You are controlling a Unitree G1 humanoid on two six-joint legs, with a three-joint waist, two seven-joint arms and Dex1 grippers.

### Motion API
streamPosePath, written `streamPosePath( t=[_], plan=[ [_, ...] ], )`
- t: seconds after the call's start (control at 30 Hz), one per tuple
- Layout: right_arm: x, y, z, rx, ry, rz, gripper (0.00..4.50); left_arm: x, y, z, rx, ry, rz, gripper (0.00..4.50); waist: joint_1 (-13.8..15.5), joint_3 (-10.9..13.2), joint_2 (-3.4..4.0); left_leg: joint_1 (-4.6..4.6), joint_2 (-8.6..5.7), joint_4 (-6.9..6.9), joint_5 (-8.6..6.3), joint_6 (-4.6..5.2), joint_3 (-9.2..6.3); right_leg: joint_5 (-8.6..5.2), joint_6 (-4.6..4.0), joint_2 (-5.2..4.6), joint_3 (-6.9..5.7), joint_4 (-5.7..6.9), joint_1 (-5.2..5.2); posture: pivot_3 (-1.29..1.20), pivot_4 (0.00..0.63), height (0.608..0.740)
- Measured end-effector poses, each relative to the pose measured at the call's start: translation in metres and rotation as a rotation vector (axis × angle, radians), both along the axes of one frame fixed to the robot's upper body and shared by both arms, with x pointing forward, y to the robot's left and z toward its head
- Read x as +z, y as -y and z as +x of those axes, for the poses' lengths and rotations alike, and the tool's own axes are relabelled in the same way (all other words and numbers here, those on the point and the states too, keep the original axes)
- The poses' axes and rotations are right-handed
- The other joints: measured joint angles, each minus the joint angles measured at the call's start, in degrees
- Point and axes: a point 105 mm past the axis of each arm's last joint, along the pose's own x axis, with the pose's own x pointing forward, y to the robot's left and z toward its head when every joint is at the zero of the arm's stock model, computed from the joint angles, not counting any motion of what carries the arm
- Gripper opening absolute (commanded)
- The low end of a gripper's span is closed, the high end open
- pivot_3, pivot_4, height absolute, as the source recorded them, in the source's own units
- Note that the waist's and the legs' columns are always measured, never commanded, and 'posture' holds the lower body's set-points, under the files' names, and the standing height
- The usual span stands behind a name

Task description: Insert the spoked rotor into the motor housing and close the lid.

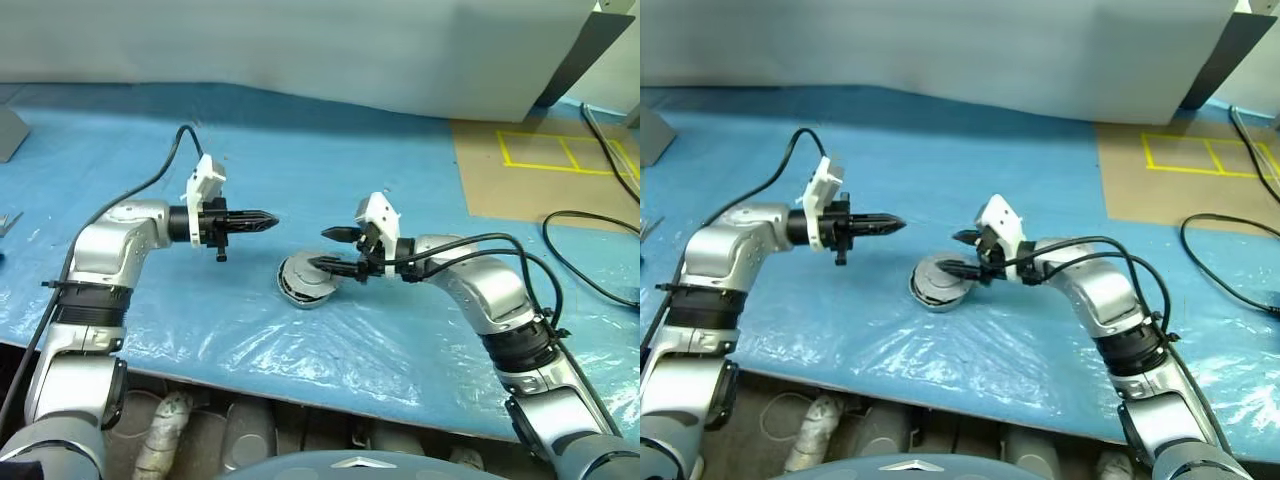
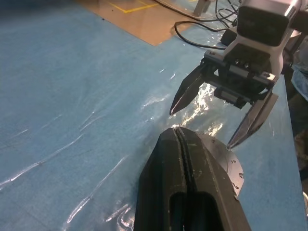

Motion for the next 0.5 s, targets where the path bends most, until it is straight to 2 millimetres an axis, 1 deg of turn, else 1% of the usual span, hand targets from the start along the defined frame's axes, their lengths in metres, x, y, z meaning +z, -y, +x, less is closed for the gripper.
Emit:
streamPosePath(
  t=[0.03,0.17,0.37,0.5],
  plan=[
    [-0.002,-0.001,-0.001,0.016,-0.002,-0.008,4.46,0.002,0.0,-0.002,0.002,0.002,-0.004,0.0,0.1,0.0,0.0,0.0,0.0,0.01,0.0,0.0,0.0,0.0,0.0,0.0,0.01,0.0,0.01,0.0,0.15,0.74],
    [-0.012,-0.005,-0.004,0.069,-0.015,-0.045,4.46,-0.001,-0.003,-0.006,0.034,-0.009,0.0,0.0,0.1,0.0,0.0,0.04,-0.01,0.03,0.0,0.0,0.01,0.0,0.0,0.02,0.03,0.04,0.01,0.0,0.15,0.74],
    [-0.029,-0.004,0.001,0.083,0.019,-0.133,4.46,-0.003,-0.005,-0.008,0.071,-0.026,-0.012,0.0,0.1,0.0,0.0,0.04,-0.03,0.06,0.0,0.0,0.01,0.0,0.01,0.02,0.03,0.05,0.01,0.0,0.15,0.74],
    [-0.033,-0.005,0.004,0.096,0.065,-0.161,4.46,-0.005,-0.005,-0.008,0.087,-0.033,-0.01,0.0,0.1,0.0,-0.01,0.08,-0.05,0.09,0.0,0.01,0.01,0.0,0.0,0.03,0.03,0.1,0.04,0.0,0.15,0.74]
  ],
)
